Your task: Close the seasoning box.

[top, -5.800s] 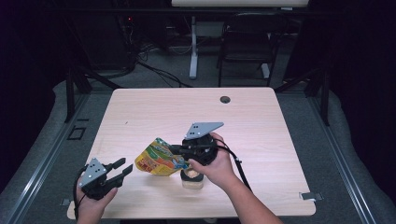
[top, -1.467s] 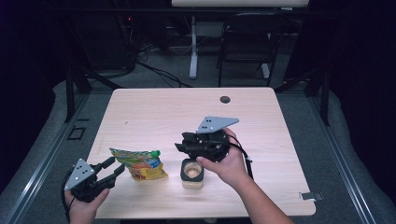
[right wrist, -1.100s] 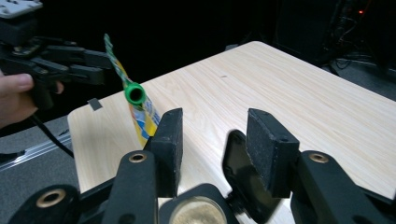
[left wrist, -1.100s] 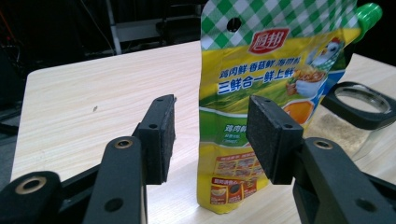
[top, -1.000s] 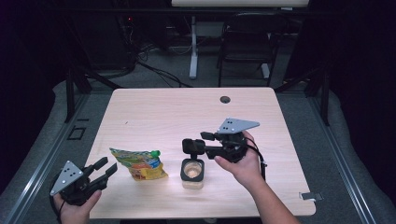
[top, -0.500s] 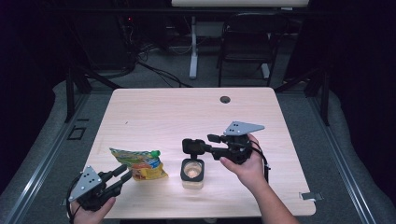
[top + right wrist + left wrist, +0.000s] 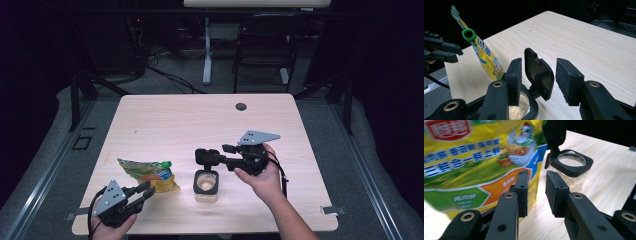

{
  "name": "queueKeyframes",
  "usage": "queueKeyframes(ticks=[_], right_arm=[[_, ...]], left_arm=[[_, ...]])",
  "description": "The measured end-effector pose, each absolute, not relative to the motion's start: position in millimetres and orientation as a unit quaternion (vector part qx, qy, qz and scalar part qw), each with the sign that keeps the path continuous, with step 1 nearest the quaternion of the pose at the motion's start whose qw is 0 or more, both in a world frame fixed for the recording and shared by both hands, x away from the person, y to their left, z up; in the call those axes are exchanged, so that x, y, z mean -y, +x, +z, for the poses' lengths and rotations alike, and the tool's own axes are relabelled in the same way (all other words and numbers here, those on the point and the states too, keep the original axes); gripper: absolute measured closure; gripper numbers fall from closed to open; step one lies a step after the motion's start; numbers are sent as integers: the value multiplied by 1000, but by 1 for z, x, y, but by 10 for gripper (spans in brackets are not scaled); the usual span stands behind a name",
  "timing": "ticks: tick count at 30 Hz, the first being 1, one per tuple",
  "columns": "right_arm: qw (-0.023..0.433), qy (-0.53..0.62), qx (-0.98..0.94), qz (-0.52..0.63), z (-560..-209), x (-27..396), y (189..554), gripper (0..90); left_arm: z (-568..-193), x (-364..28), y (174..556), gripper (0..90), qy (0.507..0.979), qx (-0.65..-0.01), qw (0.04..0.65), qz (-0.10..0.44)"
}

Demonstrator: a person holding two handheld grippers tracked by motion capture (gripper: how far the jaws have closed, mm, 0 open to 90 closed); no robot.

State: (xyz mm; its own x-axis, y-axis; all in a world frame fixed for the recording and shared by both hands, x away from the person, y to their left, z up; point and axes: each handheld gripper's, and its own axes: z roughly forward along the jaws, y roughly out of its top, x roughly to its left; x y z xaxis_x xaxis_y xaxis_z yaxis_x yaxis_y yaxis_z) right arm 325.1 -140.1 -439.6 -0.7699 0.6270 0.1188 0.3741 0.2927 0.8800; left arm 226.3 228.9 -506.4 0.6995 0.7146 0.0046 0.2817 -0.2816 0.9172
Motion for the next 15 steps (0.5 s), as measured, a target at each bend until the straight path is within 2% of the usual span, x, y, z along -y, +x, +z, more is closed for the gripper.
queueKeyframes(ticks=[15], right_arm=[[126, 307, -804, 493, -438, 136, 331, 597]], left_arm=[[-507, -200, 233, 722, 787, -303, 496, 205]])
